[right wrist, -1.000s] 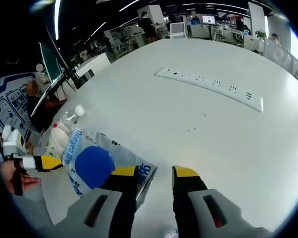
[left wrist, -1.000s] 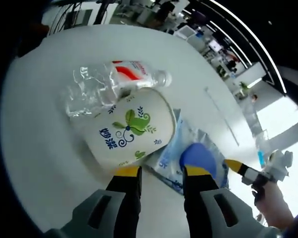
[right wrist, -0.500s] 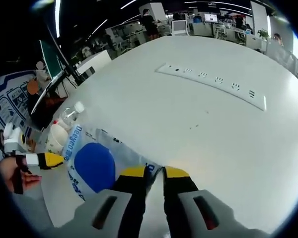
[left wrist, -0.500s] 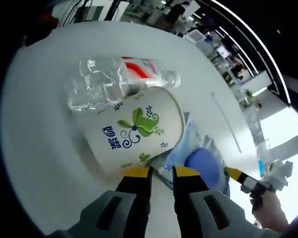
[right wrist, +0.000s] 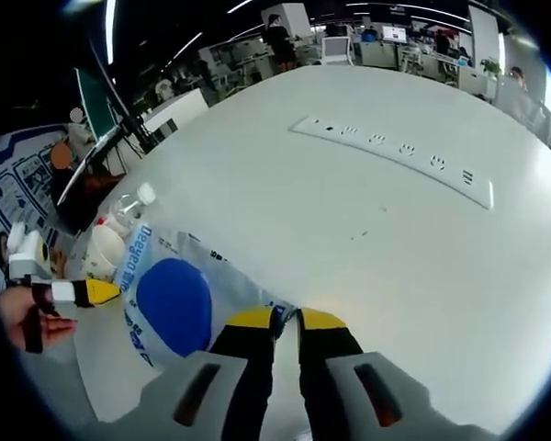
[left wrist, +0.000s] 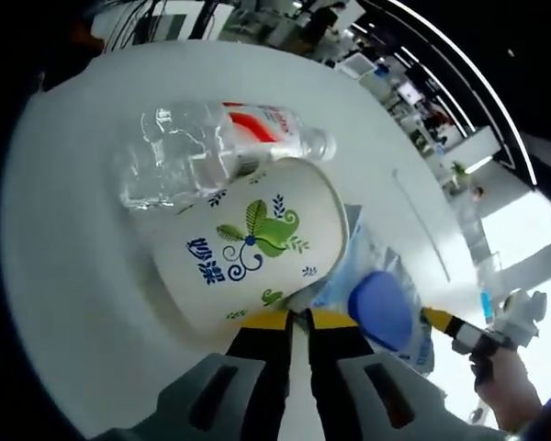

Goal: Arrange the tabletop items into an orderly group along one side of the table until the central work area is clear of visible clutter.

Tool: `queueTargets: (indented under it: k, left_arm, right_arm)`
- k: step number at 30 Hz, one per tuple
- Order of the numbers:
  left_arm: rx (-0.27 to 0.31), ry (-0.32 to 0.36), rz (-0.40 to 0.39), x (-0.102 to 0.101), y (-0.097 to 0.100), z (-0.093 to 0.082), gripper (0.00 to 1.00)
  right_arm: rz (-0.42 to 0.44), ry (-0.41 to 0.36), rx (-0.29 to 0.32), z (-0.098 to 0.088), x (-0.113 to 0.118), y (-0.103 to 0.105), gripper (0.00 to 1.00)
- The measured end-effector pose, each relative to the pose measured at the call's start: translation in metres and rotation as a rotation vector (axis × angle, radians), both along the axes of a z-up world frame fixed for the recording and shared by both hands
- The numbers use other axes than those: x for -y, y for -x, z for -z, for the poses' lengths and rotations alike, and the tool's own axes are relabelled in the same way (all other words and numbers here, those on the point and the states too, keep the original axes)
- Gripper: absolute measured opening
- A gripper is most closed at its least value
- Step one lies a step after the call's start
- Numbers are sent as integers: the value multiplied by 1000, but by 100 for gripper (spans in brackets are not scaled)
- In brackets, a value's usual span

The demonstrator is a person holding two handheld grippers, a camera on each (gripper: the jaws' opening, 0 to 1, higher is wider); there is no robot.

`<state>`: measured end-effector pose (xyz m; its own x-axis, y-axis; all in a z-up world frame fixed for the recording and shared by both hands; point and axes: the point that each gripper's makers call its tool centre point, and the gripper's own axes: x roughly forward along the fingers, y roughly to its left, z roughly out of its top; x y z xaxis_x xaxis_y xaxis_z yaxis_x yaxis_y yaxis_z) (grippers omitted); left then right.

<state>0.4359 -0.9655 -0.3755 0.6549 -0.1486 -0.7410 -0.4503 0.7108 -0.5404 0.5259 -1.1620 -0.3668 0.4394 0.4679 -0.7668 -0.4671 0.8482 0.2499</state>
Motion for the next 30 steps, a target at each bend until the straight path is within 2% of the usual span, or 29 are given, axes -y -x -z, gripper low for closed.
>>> queueTargets:
  k: [30]
  left_arm:
    - [24, 6, 18, -1, 0, -1, 0]
  right_arm:
    - [-35, 17, -12, -1, 4, 5, 3]
